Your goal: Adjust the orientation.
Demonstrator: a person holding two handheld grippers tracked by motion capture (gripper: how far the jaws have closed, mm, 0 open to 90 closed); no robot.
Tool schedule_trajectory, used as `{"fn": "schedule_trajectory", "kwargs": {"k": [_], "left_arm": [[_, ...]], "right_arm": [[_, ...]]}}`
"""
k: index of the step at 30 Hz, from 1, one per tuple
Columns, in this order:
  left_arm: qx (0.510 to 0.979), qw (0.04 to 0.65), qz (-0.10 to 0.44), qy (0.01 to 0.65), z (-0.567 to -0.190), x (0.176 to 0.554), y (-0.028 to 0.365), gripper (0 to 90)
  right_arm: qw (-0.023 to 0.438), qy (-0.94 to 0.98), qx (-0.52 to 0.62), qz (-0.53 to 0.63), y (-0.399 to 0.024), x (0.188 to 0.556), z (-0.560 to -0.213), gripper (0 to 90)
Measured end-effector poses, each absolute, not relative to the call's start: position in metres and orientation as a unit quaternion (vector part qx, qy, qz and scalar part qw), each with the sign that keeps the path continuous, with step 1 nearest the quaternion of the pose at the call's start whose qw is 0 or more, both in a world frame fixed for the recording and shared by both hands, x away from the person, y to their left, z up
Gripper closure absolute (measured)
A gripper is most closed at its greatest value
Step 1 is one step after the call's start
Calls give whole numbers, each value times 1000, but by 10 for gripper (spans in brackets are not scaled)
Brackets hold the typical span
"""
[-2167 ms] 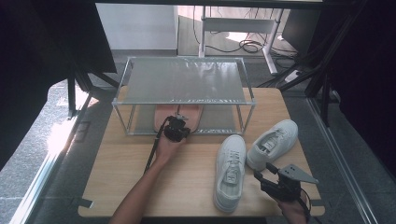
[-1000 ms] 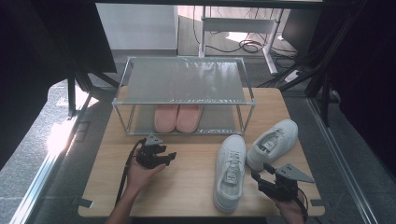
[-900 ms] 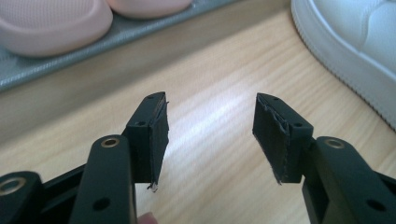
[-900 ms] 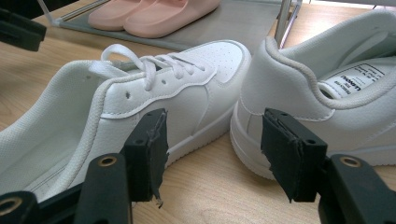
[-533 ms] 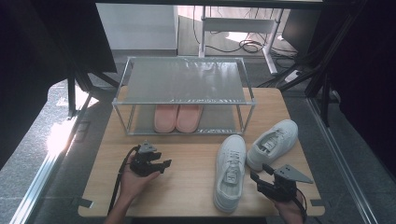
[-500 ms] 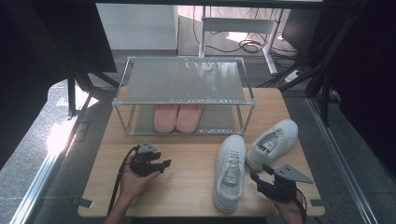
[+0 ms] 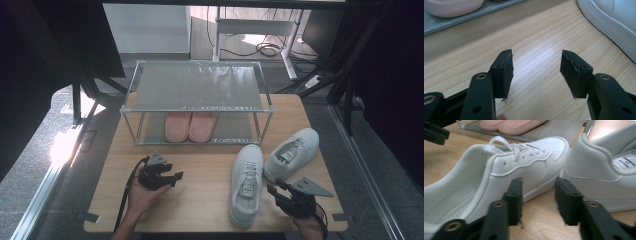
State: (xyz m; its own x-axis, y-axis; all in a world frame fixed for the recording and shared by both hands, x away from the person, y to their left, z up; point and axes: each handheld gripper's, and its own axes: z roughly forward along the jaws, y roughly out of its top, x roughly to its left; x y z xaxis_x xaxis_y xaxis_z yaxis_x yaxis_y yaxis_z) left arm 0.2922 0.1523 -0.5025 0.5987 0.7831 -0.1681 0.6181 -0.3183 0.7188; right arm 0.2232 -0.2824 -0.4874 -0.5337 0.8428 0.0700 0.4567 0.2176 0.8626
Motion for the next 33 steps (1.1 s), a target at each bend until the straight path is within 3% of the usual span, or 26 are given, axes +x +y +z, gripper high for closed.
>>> {"fn": "schedule_trajectory", "kwargs": {"k": [6, 10, 24, 33], "left_arm": [[807, 385, 107, 434, -504, 292, 152, 446], [808, 385, 105, 434, -504, 292, 151, 446], [806, 389, 106, 433, -502, 292, 154, 447], [810, 385, 104, 430, -504, 291, 151, 446]], "right_arm": [[195, 763, 413, 457, -277, 221, -486, 825], [181, 764, 403, 470, -272, 219, -483, 890], [175, 765, 376, 493, -251, 211, -468, 895], [142, 782, 341, 502, -223, 198, -464, 895]]}}
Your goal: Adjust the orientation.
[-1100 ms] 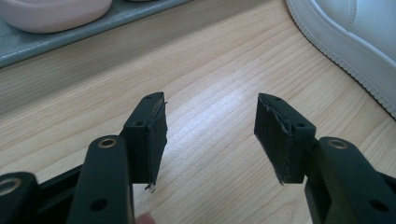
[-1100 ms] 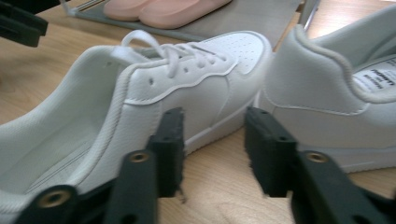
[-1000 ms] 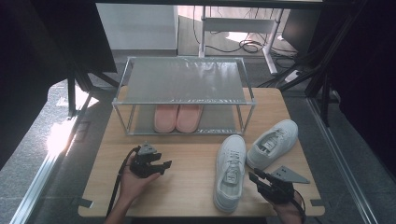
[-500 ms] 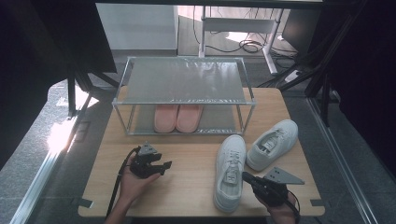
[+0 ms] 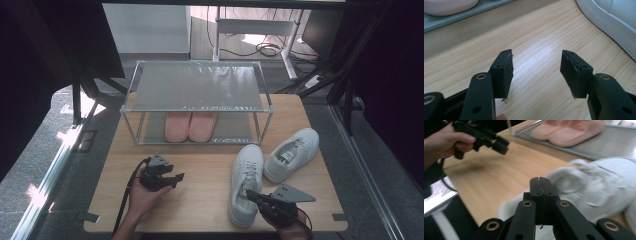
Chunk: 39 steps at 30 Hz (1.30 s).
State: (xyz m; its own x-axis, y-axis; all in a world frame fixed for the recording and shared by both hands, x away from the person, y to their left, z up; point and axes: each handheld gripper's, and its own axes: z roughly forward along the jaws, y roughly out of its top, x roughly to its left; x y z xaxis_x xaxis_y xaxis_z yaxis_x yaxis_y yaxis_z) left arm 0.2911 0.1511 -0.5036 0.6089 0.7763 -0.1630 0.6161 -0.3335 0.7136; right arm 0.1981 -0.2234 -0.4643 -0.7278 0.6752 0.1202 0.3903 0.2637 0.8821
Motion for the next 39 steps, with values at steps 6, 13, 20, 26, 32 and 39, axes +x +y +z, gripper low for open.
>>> {"fn": "schedule_trajectory", "kwargs": {"k": [6, 13, 20, 26, 32, 39], "left_arm": [[811, 384, 103, 430, -504, 291, 152, 446], [812, 382, 100, 431, -506, 292, 151, 446], [813, 379, 97, 431, -509, 293, 149, 446], [814, 378, 95, 431, -510, 293, 149, 447], [816, 377, 91, 430, -512, 295, 147, 447], [820, 374, 86, 425, -514, 298, 141, 447]], "right_arm": [[120, 792, 319, 506, -208, 189, -466, 894], [100, 808, 300, 498, -191, 181, -471, 894], [108, 818, 300, 479, -187, 177, -478, 895], [128, 821, 301, 468, -184, 173, -478, 896], [142, 821, 309, 459, -190, 167, -477, 897], [158, 813, 337, 449, -216, 159, -476, 897]]}}
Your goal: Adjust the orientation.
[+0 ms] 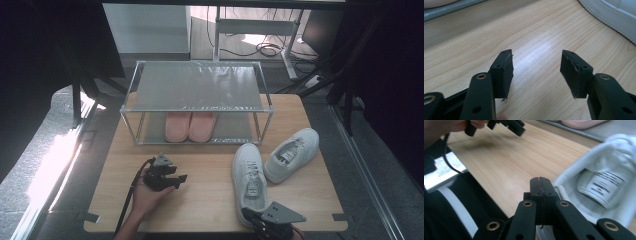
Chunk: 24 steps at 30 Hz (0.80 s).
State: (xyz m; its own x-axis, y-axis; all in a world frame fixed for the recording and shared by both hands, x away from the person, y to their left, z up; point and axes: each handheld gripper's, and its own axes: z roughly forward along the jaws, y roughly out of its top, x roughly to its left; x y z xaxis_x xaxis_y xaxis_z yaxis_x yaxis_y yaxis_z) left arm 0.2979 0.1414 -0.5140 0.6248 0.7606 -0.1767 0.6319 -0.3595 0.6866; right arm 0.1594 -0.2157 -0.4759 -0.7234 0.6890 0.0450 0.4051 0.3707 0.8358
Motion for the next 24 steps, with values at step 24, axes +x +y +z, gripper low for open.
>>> {"fn": "schedule_trajectory", "kwargs": {"k": [24], "left_arm": [[823, 374, 81, 420, -516, 304, 136, 447]], "right_arm": [[156, 797, 380, 444, -268, 159, -474, 897]]}}
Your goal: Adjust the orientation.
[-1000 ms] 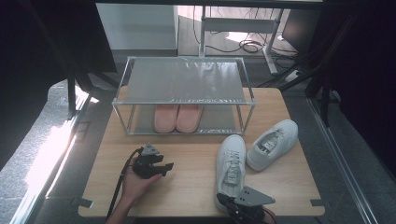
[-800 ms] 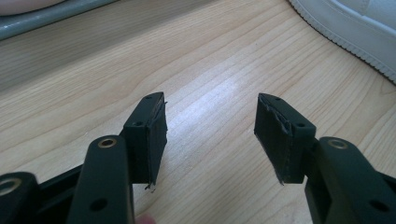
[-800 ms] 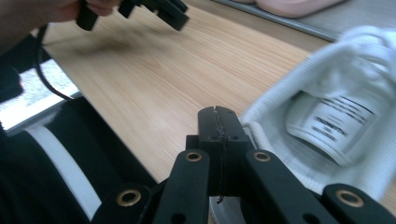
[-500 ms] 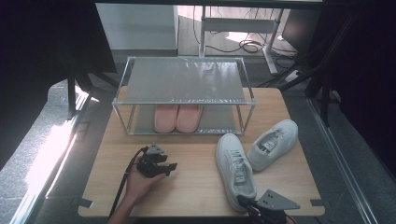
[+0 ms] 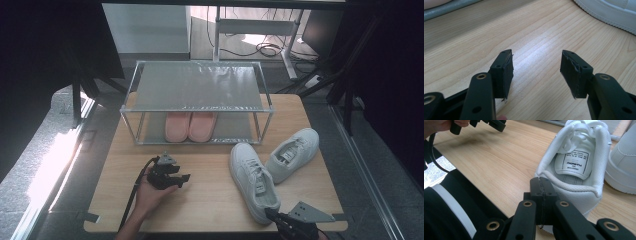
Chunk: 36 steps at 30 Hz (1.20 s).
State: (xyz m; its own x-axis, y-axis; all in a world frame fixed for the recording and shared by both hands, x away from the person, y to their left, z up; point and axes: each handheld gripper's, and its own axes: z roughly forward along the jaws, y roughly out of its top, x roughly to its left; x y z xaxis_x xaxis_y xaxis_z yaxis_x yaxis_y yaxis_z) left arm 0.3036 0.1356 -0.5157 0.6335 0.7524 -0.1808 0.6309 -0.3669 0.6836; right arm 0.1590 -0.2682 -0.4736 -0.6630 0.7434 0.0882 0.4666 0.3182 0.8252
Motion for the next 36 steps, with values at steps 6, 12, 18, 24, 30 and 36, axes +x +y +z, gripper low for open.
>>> {"fn": "schedule_trajectory", "kwargs": {"k": [6, 12, 18, 24, 30, 36], "left_arm": [[822, 375, 82, 422, -515, 304, 137, 447], [822, 374, 83, 422, -515, 304, 137, 446], [822, 374, 83, 421, -515, 304, 136, 446], [821, 375, 84, 423, -515, 304, 137, 446], [822, 374, 83, 422, -516, 304, 137, 446], [823, 372, 83, 422, -516, 304, 136, 446]], "right_arm": [[157, 795, 385, 441, -272, 160, -473, 897], [156, 796, 384, 441, -272, 161, -473, 896], [155, 796, 383, 442, -273, 161, -473, 896], [159, 794, 386, 441, -275, 162, -473, 896], [161, 792, 389, 442, -278, 162, -473, 895], [162, 781, 382, 467, -282, 161, -463, 854]]}}
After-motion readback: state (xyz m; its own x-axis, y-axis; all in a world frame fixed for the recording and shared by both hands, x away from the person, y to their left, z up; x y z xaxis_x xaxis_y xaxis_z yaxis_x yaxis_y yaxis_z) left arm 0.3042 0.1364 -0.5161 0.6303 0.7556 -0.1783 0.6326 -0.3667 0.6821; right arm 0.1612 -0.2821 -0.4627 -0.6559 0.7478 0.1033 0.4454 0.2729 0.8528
